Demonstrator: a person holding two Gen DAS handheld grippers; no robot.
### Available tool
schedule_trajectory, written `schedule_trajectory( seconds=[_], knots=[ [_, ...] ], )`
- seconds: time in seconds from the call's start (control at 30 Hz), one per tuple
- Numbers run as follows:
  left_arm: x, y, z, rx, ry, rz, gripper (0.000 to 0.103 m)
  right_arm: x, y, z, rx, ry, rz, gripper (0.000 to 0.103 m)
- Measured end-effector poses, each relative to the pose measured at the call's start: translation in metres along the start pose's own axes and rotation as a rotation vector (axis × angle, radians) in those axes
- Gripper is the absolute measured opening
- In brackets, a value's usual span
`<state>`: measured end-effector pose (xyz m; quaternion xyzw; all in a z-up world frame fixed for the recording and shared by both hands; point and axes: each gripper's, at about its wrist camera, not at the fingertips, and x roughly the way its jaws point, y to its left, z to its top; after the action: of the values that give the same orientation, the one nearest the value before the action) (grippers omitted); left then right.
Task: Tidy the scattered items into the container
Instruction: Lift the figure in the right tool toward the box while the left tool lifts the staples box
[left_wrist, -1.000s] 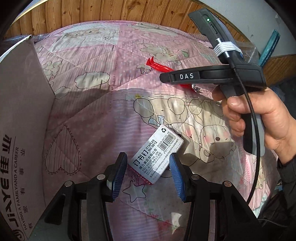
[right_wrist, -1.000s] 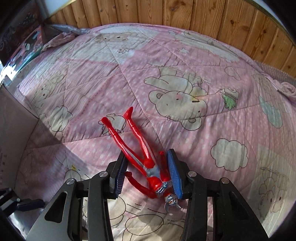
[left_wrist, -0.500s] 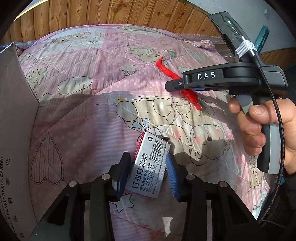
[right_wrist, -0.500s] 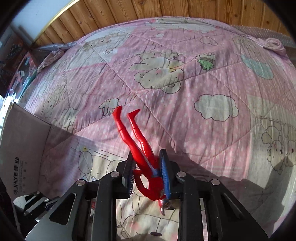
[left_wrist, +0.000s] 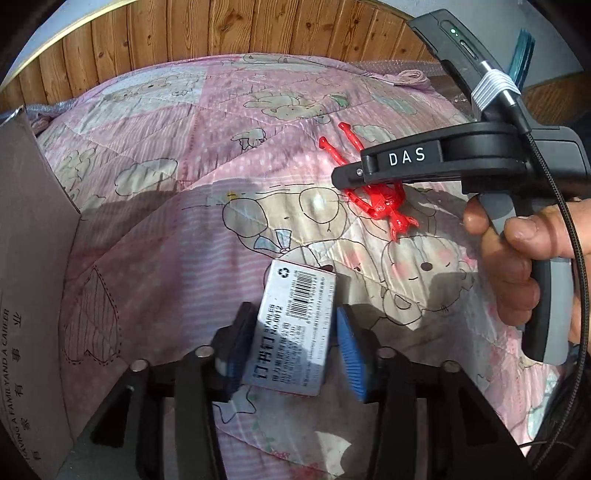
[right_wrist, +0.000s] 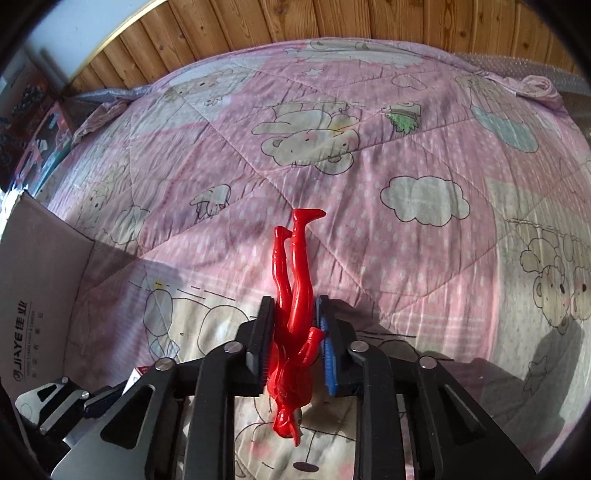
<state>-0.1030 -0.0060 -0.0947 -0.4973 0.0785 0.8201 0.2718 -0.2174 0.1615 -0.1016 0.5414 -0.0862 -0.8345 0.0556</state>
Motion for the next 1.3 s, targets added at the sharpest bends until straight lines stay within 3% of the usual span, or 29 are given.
schedule_trajectory(
  seconds=[0.13, 0.6, 1.3],
  knots=[
    [-0.007, 0.006, 0.002, -0.041, 0.002, -0.032, 0.039, -0.012, -0.003, -0.005, 0.034, -0.007, 0.011, 0.016],
    [-0.061, 0.005, -0.009, -0.047, -0.052, -0.024, 0.038, -0.067, 0.017, -0.054, 0.106, -0.054, 0.049, 0.016],
    [-0.125, 0.014, -0.033, -0.077, -0.120, -0.072, 0.038, -0.099, 0.068, -0.120, 0.136, -0.049, 0.105, 0.017]
  ],
)
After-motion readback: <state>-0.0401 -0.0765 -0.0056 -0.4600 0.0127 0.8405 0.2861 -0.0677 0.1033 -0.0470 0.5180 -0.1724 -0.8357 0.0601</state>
